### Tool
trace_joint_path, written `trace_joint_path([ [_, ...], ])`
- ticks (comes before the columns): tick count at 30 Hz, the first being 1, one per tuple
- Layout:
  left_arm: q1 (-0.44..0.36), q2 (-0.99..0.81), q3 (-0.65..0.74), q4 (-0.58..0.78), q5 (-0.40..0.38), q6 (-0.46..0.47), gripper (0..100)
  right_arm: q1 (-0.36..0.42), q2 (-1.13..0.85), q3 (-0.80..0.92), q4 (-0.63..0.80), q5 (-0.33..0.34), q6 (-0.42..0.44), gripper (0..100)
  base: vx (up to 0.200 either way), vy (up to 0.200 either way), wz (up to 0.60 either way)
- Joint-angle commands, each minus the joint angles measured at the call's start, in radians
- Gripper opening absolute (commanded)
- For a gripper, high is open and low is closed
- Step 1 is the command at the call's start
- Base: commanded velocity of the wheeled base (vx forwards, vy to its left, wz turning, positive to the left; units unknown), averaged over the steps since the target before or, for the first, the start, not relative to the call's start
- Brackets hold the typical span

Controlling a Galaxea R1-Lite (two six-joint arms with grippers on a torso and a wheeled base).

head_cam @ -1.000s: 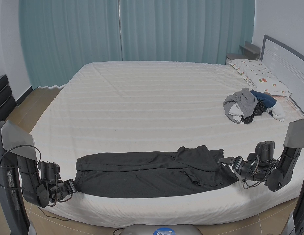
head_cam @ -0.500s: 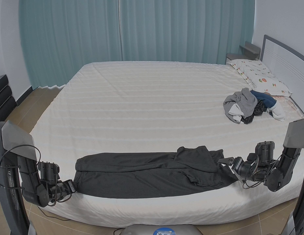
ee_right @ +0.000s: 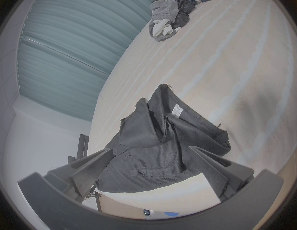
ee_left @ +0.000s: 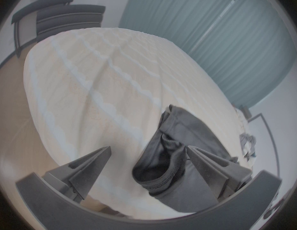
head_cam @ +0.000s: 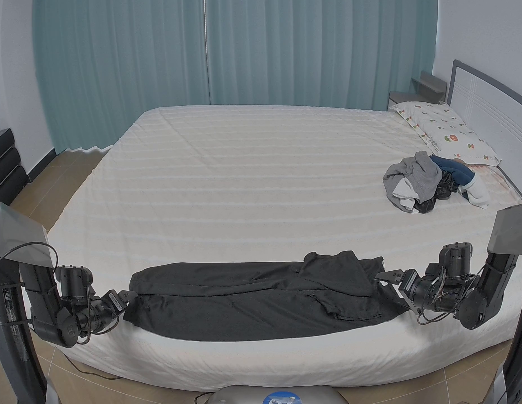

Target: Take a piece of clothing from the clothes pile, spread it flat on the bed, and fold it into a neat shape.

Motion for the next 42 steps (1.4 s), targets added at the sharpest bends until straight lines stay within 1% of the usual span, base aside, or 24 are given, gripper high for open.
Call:
trace_joint_path([
  [1, -0.006, -0.025, -0.058, -0.001, -0.024, -0.115, 100, 0.032, 0.004, 0.016, 0.002, -0.007, 0.003, 100, 0.0, 0.0, 0.0],
  [4, -0.004, -0.025, -0.062, -0.001, -0.024, -0.124, 100, 0.036, 0.004, 0.016, 0.002, -0.007, 0.003, 100, 0.0, 0.0, 0.0],
  [5, -0.004, -0.025, -0.096, -0.001, -0.05, -0.234, 100, 0.082, -0.006, 0.033, 0.016, -0.01, 0.011, 100, 0.0, 0.0, 0.0],
  [7, -0.004, -0.024, -0.108, -0.003, -0.073, -0.285, 100, 0.116, -0.012, 0.041, 0.019, -0.012, 0.029, 100, 0.0, 0.0, 0.0],
  [8, -0.004, -0.022, -0.11, -0.003, -0.08, -0.294, 100, 0.131, -0.011, 0.044, 0.022, -0.013, 0.038, 100, 0.0, 0.0, 0.0],
  [9, -0.004, -0.022, -0.11, -0.004, -0.086, -0.297, 100, 0.139, -0.011, 0.044, 0.024, -0.013, 0.045, 100, 0.0, 0.0, 0.0],
  [10, -0.004, -0.016, -0.108, -0.013, -0.089, -0.299, 100, 0.161, -0.006, 0.039, 0.035, -0.027, 0.061, 100, 0.0, 0.0, 0.0],
  [13, -0.001, -0.018, -0.11, -0.015, -0.092, -0.303, 100, 0.188, 0.014, 0.02, 0.062, -0.078, 0.074, 100, 0.0, 0.0, 0.0],
  [14, -0.001, -0.018, -0.11, -0.015, -0.092, -0.303, 100, 0.188, 0.014, 0.02, 0.062, -0.078, 0.074, 100, 0.0, 0.0, 0.0],
  [15, 0.008, -0.019, -0.11, -0.015, -0.095, -0.305, 100, 0.203, 0.027, 0.012, 0.062, -0.105, 0.075, 100, 0.0, 0.0, 0.0],
  [19, 0.03, -0.019, -0.11, -0.015, -0.096, -0.305, 100, 0.219, 0.04, 0.004, 0.067, -0.114, 0.077, 100, 0.0, 0.0, 0.0],
  [29, 0.023, -0.011, -0.11, -0.015, -0.095, -0.3, 100, 0.233, 0.084, -0.054, 0.065, -0.127, 0.115, 100, 0.0, 0.0, 0.0],
  [32, 0.023, -0.011, -0.111, -0.016, -0.093, -0.299, 100, 0.248, 0.106, -0.065, 0.062, -0.167, 0.115, 100, 0.0, 0.0, 0.0],
  [33, 0.023, -0.011, -0.111, -0.016, -0.093, -0.3, 100, 0.248, 0.106, -0.065, 0.062, -0.168, 0.115, 100, 0.0, 0.0, 0.0],
  [35, 0.023, -0.011, -0.111, -0.016, -0.095, -0.299, 100, 0.262, 0.113, -0.068, 0.056, -0.203, 0.114, 100, 0.0, 0.0, 0.0],
  [40, 0.023, -0.01, -0.111, -0.016, -0.093, -0.297, 100, 0.266, 0.13, -0.08, 0.053, -0.223, 0.114, 100, 0.0, 0.0, 0.0],
  [42, 0.022, -0.01, -0.111, -0.016, -0.093, -0.297, 100, 0.266, 0.136, -0.092, 0.054, -0.243, 0.112, 100, 0.0, 0.0, 0.0],
])
